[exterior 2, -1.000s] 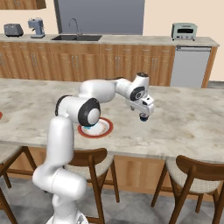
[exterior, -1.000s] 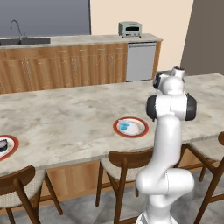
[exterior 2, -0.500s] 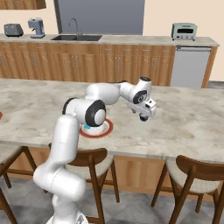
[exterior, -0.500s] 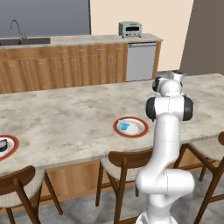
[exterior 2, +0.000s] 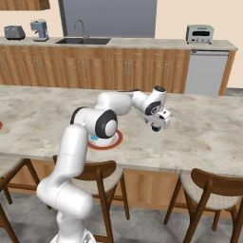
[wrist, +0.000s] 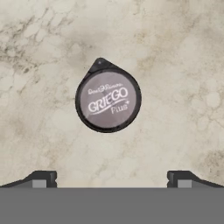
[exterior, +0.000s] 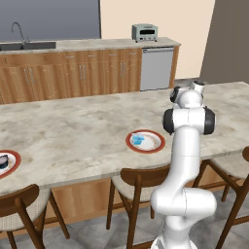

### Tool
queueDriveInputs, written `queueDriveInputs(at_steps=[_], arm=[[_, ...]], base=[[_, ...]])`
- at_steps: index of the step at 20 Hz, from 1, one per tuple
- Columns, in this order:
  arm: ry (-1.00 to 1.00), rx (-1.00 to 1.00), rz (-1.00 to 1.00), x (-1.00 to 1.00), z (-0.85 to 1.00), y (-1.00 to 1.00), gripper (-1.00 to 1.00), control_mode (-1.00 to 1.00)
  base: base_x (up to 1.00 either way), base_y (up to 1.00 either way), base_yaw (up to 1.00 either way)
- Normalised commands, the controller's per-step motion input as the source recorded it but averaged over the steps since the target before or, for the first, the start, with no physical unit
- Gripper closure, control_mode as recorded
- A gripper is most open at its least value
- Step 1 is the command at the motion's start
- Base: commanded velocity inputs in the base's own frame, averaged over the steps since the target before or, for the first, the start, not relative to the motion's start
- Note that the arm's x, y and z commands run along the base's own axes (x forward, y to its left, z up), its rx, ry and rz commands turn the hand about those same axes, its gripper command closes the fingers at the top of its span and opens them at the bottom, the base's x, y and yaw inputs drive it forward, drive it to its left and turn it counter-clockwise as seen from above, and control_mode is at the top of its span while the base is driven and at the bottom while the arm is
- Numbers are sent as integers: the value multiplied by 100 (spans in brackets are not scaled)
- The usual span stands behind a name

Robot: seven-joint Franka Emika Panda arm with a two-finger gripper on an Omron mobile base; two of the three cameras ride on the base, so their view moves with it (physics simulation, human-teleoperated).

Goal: Place two yogurt containers on each plate.

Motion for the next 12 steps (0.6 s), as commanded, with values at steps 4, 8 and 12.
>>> queueDriveInputs(at_steps=[4, 8, 12], arm=[[-6, 0, 0, 15, -16, 0, -100, -100], [-1, 0, 0, 12, -7, 0, -100, -100], [0, 0, 0, 14, 0, -2, -100, -100]], base=[[0, 0, 0], [0, 0, 0], [0, 0, 0]])
